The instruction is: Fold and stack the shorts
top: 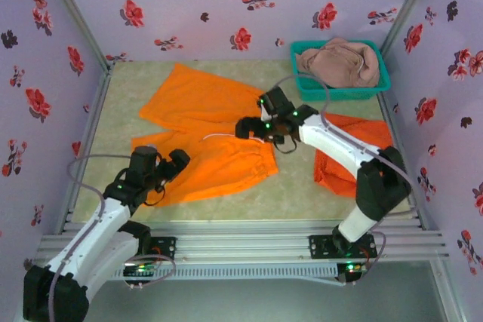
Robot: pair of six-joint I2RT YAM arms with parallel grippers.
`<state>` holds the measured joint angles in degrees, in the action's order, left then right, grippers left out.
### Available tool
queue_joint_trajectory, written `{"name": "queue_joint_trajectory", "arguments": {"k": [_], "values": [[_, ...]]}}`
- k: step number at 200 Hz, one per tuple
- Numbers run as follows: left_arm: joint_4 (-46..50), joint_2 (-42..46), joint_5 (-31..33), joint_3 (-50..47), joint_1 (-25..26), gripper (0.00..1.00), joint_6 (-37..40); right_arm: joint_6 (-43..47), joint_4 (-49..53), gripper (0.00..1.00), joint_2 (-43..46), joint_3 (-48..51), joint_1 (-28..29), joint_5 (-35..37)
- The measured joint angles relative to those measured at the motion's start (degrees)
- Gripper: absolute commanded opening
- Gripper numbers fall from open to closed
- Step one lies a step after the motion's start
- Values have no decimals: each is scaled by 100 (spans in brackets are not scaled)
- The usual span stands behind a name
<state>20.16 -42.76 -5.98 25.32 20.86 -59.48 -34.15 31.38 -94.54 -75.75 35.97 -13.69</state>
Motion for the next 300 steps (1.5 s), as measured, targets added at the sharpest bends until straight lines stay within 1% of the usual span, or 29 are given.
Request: {"name": "queue_joint_trajectory", "arguments": {"k": [34, 53, 83, 117, 149, 172, 188, 220, 263, 280, 300], "values": [[-4, 269, 0, 227, -2, 100, 291, 107, 96, 97, -1279, -1292, -413, 70], [0, 387, 0, 227, -2, 99, 310, 118, 181, 97, -2118, -1954, -699, 63], [-39, 535, 0, 175, -13, 100, 310, 122, 498, 97, -3248, -2933, -984, 42], [-33, 623, 44, 70, -48, 100, 308, 118, 855, 96, -4044, -3827, -1049, 31], [-33, 654, 133, 42, -114, 100, 308, 107, 1296, 96, -4798, -5121, -1134, 26], [4, 654, 199, 0, -188, 99, 286, 22, 1532, 96, -5320, -6006, -1296, 92], [83, 654, 240, -17, -286, 99, 262, -92, 1565, 96, -5490, -6308, -1438, 201], [188, 654, 262, -44, -496, 99, 199, -341, 1587, 96, -5510, -6356, -1694, 424], [356, 660, 254, -46, -551, 100, 129, -387, 1578, 96, -5466, -6334, -1744, 448], [719, 704, 319, -31, -551, 99, 57, -387, 1534, 96, -5261, -6153, -1703, 420], [1502, 756, 608, 114, -555, 99, -177, -380, 1460, 97, -4800, -5816, -1596, 389]]}}
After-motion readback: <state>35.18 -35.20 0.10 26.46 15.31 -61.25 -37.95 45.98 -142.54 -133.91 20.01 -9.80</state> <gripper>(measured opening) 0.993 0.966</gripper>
